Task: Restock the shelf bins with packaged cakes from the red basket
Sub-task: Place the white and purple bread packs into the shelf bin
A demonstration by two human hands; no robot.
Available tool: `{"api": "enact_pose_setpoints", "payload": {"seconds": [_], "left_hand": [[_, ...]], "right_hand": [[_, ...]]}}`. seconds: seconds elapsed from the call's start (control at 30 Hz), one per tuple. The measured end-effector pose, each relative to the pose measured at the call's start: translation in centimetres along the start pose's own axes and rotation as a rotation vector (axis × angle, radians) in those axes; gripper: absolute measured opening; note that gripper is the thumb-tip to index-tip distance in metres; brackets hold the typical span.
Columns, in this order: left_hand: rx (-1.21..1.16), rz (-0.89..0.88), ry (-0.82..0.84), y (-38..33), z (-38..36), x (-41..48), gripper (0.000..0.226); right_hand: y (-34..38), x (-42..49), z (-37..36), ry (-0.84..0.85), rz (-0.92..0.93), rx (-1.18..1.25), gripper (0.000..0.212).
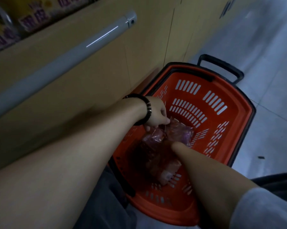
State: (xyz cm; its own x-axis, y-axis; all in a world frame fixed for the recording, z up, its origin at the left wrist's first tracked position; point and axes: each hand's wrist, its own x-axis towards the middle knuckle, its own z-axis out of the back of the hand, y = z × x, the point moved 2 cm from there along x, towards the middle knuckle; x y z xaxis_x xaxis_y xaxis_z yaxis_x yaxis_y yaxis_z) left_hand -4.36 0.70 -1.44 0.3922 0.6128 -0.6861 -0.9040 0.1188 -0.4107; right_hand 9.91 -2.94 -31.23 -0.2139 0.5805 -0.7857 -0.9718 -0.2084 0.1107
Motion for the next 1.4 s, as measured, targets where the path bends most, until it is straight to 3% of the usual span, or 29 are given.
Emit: {"api": "enact_pose_setpoints", "payload": {"seconds": [0.17, 0.27, 0.43, 0.6, 0.7, 0.83, 0.93, 1.0, 1.1, 1.17, 1.23, 1.27, 1.33, 1.4], "left_hand": [[-0.051, 0.066, 0.015, 1.5, 0.6, -0.5, 0.029], [-0.064, 0.121, 0.012, 2.5, 0.7, -0.9, 0.032], [-0.300, 0.257, 0.082, 3.8, 0.8, -2.6, 0.050], [-0.817, 0.371, 0.194, 4.9, 1.4, -5.7, 0.094], [-1.122, 0.226, 0.243, 4.4, 2.4, -7.6, 0.106], [-1.368, -0.160, 0.397, 2.2, 3.2, -9.2, 0.126], [-1.505, -0.455, 0.364, 0.3, 3.2, -9.6, 0.102], [-1.578, -0.560, 0.176, -0.3, 3.6, -10.0, 0.070], [-1.635, -0.566, -0.090, -1.1, 4.2, -10.6, 0.038], [-1.657, -0.604, -0.226, -1.3, 4.5, -10.4, 0.035], [-1.615, -0.644, -0.304, -1.1, 4.7, -9.8, 0.039], [-1.586, -0.658, -0.333, -0.8, 4.7, -9.4, 0.042], [-1.539, -0.640, -0.411, -0.4, 4.7, -8.8, 0.052], [-1.500, -0.597, -0.394, -0.3, 4.0, -8.4, 0.068]], "right_hand": [[2.6, -7.4, 7.0, 0.116, 0.160, -0.076, 0.065], [2.1, -11.6, 11.3, 0.110, 0.191, -0.112, 0.046], [1.0, -21.5, 18.5, -0.283, 0.370, -0.074, 0.042], [0.7, -30.4, 22.4, -0.907, 0.602, 0.050, 0.025], [0.2, -32.7, 22.1, -1.239, 0.682, 0.106, 0.015], [0.7, -33.9, 21.7, -1.633, 0.671, 0.065, 0.011], [1.9, -35.1, 22.1, -1.778, 0.733, -0.002, 0.033], [2.6, -35.4, 22.1, -1.810, 0.744, -0.019, 0.030], [2.5, -34.8, 22.0, -1.731, 0.696, -0.055, 0.015], [1.7, -34.6, 22.2, -1.571, 0.683, 0.016, 0.044], [0.9, -34.9, 22.3, -1.436, 0.712, 0.240, 0.073], [0.5, -34.9, 22.2, -1.422, 0.707, 0.400, 0.076], [-0.6, -34.1, 22.3, -1.376, 0.601, 0.791, 0.062], [-1.2, -32.6, 22.4, -1.058, 0.538, 1.275, 0.057]]}}
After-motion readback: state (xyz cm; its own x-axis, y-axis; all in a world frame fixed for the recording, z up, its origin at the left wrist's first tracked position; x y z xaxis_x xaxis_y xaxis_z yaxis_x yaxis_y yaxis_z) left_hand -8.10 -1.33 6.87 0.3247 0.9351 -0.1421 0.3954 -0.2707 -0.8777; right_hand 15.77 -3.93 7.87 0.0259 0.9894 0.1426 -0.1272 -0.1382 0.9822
